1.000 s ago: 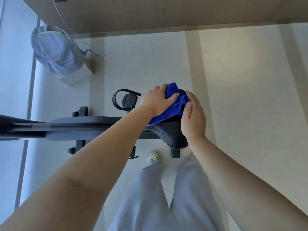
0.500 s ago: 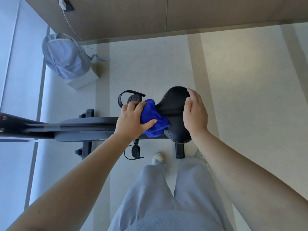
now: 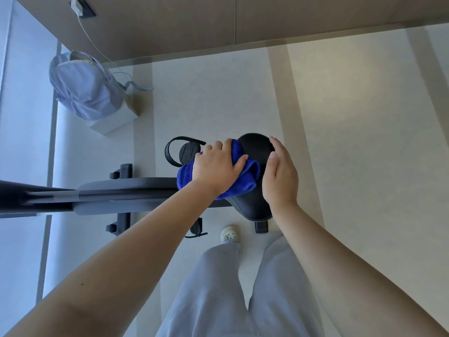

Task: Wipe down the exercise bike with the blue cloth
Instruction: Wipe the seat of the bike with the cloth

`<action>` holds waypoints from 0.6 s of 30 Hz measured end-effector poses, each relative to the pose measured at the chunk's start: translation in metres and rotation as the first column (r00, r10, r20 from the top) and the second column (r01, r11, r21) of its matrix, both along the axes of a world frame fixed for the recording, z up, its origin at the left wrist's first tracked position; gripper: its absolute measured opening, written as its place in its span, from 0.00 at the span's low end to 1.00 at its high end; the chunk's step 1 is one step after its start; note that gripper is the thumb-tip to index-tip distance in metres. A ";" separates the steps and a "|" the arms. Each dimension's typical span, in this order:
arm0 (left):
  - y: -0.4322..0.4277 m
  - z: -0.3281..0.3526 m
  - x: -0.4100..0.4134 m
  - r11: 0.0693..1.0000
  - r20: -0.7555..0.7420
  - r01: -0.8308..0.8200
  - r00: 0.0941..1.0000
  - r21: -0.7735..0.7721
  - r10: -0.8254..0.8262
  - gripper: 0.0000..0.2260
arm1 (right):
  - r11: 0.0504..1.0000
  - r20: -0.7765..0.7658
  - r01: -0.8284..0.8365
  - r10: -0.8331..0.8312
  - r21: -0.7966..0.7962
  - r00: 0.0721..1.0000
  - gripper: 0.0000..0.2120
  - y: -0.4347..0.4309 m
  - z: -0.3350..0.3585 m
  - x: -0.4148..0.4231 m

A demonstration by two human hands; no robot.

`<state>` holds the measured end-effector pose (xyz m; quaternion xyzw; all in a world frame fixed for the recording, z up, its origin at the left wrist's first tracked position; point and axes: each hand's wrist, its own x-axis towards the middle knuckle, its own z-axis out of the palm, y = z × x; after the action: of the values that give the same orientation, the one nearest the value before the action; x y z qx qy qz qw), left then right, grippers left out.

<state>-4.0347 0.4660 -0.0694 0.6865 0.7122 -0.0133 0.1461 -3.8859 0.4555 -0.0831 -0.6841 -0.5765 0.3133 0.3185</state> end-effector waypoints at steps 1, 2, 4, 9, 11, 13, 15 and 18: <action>0.001 0.000 0.003 1.000 0.028 -0.029 0.999 0.010 0.029 0.26 | 1.000 -0.009 0.005 -0.005 -0.008 1.000 0.30 0.000 0.001 0.000; 0.003 0.000 0.007 0.998 0.063 -0.063 0.996 0.026 0.062 0.25 | 1.000 -0.017 0.007 -0.008 -0.019 1.000 0.29 -0.001 0.002 0.000; 0.012 0.000 0.018 0.992 0.109 -0.114 0.988 0.061 0.107 0.24 | 0.999 -0.034 0.007 -0.008 -0.038 0.999 0.27 0.000 0.002 0.001; 0.036 0.002 0.050 0.989 0.097 -0.064 0.994 0.136 0.051 0.25 | 0.998 -0.167 0.034 -0.042 -0.052 0.985 0.26 0.000 0.003 0.008; 0.041 0.004 0.058 0.991 0.103 -0.013 0.995 0.137 -0.001 0.26 | 0.997 -0.194 0.072 -0.076 -0.027 0.978 0.25 -0.001 0.006 0.013; 0.038 0.004 0.052 0.992 0.165 0.008 0.986 0.123 -0.028 0.28 | 0.993 -0.217 0.118 -0.118 -0.012 0.969 0.25 0.001 0.011 0.021; 0.026 0.003 0.037 0.990 0.253 0.058 0.963 0.132 -0.090 0.33 | 0.988 -0.219 0.157 -0.151 0.008 0.964 0.24 0.007 0.019 0.027; 0.002 0.006 0.012 0.988 0.401 0.115 0.904 0.103 -0.148 0.36 | 0.989 -0.093 0.086 -0.075 0.117 0.993 0.21 0.017 0.038 0.019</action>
<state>-4.0229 0.4683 -0.0636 0.7257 0.6181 0.1476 0.2635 -3.8674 0.4721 -0.0455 -0.6720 -0.5516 0.2946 0.3967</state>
